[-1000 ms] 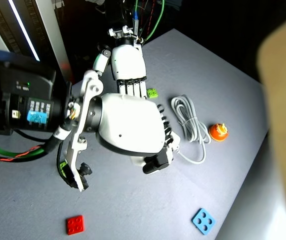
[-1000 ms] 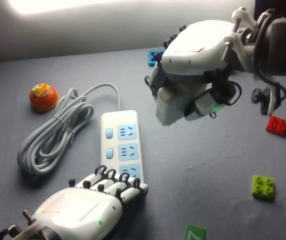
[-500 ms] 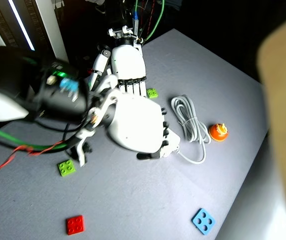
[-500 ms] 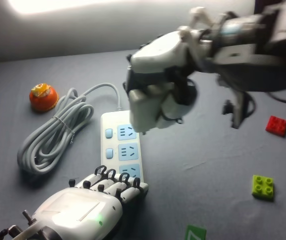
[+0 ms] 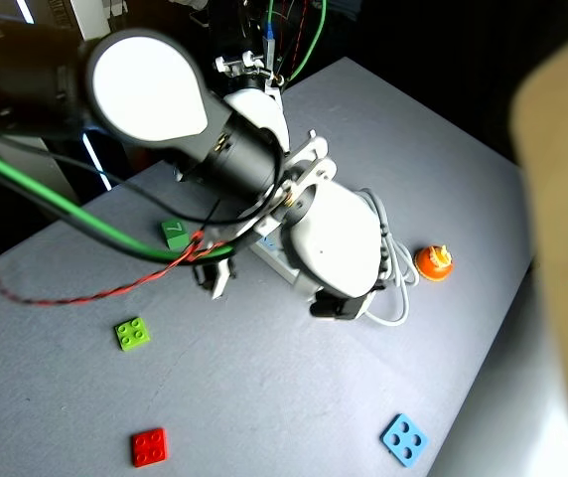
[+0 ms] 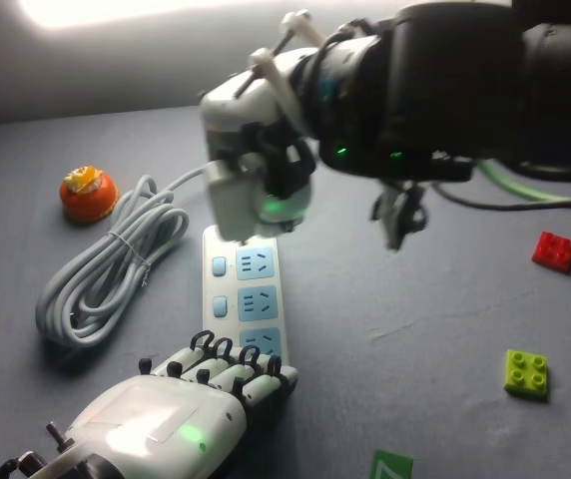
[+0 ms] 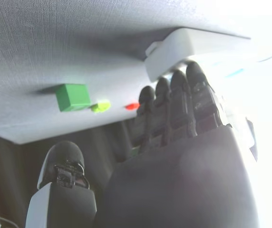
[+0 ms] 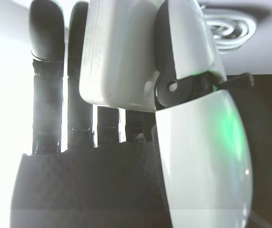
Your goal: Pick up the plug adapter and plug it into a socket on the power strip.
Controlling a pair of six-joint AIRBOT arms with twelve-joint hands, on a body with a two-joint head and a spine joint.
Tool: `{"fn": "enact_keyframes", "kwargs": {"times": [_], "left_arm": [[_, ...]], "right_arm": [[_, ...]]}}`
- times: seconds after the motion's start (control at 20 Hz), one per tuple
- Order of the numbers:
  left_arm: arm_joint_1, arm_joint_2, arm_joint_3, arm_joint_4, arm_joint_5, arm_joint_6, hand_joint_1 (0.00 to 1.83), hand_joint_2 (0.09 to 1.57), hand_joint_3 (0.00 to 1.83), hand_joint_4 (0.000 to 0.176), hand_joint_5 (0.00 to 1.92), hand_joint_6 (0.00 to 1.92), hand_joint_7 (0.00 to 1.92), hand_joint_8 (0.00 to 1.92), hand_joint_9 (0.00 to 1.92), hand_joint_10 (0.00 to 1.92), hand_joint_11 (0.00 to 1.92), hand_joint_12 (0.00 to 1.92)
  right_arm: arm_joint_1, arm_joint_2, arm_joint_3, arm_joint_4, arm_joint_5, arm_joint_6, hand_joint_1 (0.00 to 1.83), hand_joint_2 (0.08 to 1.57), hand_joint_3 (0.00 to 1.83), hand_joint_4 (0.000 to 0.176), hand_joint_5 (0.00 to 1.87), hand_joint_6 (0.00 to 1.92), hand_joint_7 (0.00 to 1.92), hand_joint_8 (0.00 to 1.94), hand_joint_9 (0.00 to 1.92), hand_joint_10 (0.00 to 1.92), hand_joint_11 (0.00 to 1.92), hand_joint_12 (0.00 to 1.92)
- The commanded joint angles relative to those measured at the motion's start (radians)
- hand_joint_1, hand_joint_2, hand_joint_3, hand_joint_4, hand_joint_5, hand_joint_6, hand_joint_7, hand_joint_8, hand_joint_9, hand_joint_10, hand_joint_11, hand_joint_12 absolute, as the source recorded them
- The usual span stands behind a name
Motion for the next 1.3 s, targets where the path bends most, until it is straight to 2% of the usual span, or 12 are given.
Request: {"fn": "enact_keyframes", "kwargs": {"times": [0.0, 0.25, 0.35, 0.5, 0.55, 0.6, 0.7, 0.85, 0.9, 1.0, 1.2, 1.25], "left_arm": [[0.008, -0.015, -0.003, -0.015, 0.056, -0.016, 0.0, 1.14, 0.0, 0.0, 0.16, 0.0, 0.16, 0.0, 0.14, 0.0, 0.0, 0.43], [0.016, -0.015, -0.009, -0.015, 0.065, -0.014, 0.0, 1.14, 0.0, 0.0, 0.17, 0.0, 0.16, 0.0, 0.14, 0.0, 0.0, 0.42], [0.017, -0.015, -0.01, -0.015, 0.066, -0.014, 0.0, 1.14, 0.0, 0.0, 0.17, 0.0, 0.16, 0.0, 0.14, 0.0, 0.0, 0.41], [0.02, -0.016, -0.007, -0.015, 0.073, -0.013, 0.0, 1.14, 0.0, 0.0, 0.15, 0.0, 0.15, 0.0, 0.12, 0.0, 0.0, 0.37], [0.022, -0.016, -0.006, -0.015, 0.077, -0.013, 0.0, 1.14, 0.0, 0.0, 0.15, 0.0, 0.15, 0.0, 0.12, 0.0, 0.0, 0.37], [0.024, -0.016, -0.006, -0.015, 0.077, -0.013, 0.0, 1.14, 0.0, 0.0, 0.16, 0.0, 0.15, 0.0, 0.12, 0.0, 0.0, 0.37], [0.025, -0.016, -0.006, -0.015, 0.077, -0.013, 0.0, 1.15, 0.0, 0.0, 0.17, 0.0, 0.16, 0.0, 0.13, 0.0, 0.0, 0.4], [0.025, -0.016, -0.006, -0.015, 0.077, -0.013, 0.0, 1.15, 0.0, 0.0, 0.18, 0.0, 0.17, 0.0, 0.15, 0.0, 0.0, 0.44], [0.025, -0.016, -0.006, -0.015, 0.077, -0.013, 0.0, 1.15, 0.0, 0.0, 0.19, 0.01, 0.17, 0.0, 0.15, 0.0, 0.0, 0.45], [0.025, -0.016, -0.006, -0.015, 0.075, -0.013, 0.0, 1.15, 0.0, 0.0, 0.17, 0.0, 0.15, 0.0, 0.12, 0.0, 0.0, 0.37], [0.024, -0.016, -0.006, -0.015, 0.074, -0.014, 0.0, 1.15, 0.0, 0.0, 0.19, 0.0, 0.17, 0.0, 0.14, 0.0, 0.0, 0.43], [0.024, -0.016, -0.006, -0.015, 0.074, -0.014, 0.0, 1.15, 0.0, 0.0, 0.19, 0.0, 0.17, 0.0, 0.14, 0.0, 0.0, 0.41]], "right_arm": [[0.013, 0.002, 0.004, -0.065, 0.029, 0.025, 1.38, 1.11, 0.0, 0.0, 0.95, 0.81, 1.0, 1.03, 0.9, 1.32, 0.85, 1.27], [-0.009, -0.034, 0.007, -0.17, -0.027, 0.163, 1.37, 1.13, 0.0, 0.0, 0.91, 0.86, 0.95, 1.08, 0.87, 1.36, 0.85, 1.28], [-0.017, -0.041, 0.008, -0.191, -0.038, 0.178, 1.25, 1.13, 0.0, 0.0, 0.93, 0.89, 1.0, 1.15, 0.9, 1.01, 0.87, 1.24], [-0.031, -0.043, 0.009, -0.191, -0.051, 0.185, 1.24, 1.13, 0.0, 0.0, 0.96, 0.86, 0.98, 1.17, 0.91, 0.97, 0.86, 1.24], [-0.035, -0.043, 0.009, -0.191, -0.051, 0.185, 1.24, 1.13, 0.0, 0.0, 0.96, 0.87, 0.97, 1.18, 0.9, 0.97, 0.84, 1.27], [-0.039, -0.042, 0.009, -0.191, -0.051, 0.184, 1.35, 1.12, 0.0, 0.0, 0.97, 0.79, 0.99, 1.06, 0.91, 1.25, 0.85, 1.27], [-0.044, -0.041, 0.013, -0.191, -0.051, 0.184, 1.37, 1.14, 0.0, 0.0, 0.89, 0.92, 0.94, 1.11, 0.84, 1.36, 0.83, 1.27], [-0.046, -0.041, 0.016, -0.195, -0.048, 0.184, 1.38, 1.12, 0.0, 0.0, 0.94, 0.81, 0.97, 1.09, 0.9, 1.34, 0.85, 1.28], [-0.047, -0.041, 0.018, -0.197, -0.048, 0.184, 1.27, 1.14, 0.0, 0.0, 0.92, 0.9, 0.97, 1.18, 0.88, 1.11, 0.86, 1.26], [-0.049, -0.041, 0.021, -0.199, -0.048, 0.185, 1.24, 1.13, 0.0, 0.0, 0.94, 0.9, 0.99, 1.14, 0.94, 0.96, 0.88, 1.23], [-0.059, -0.042, 0.029, -0.203, -0.041, 0.185, 1.23, 1.13, 0.0, 0.0, 0.94, 0.89, 0.96, 1.19, 0.89, 0.97, 0.83, 1.27], [-0.059, -0.042, 0.03, -0.203, -0.041, 0.185, 1.35, 1.12, 0.0, 0.0, 0.94, 0.82, 1.0, 1.06, 0.91, 1.25, 0.85, 1.28]]}}
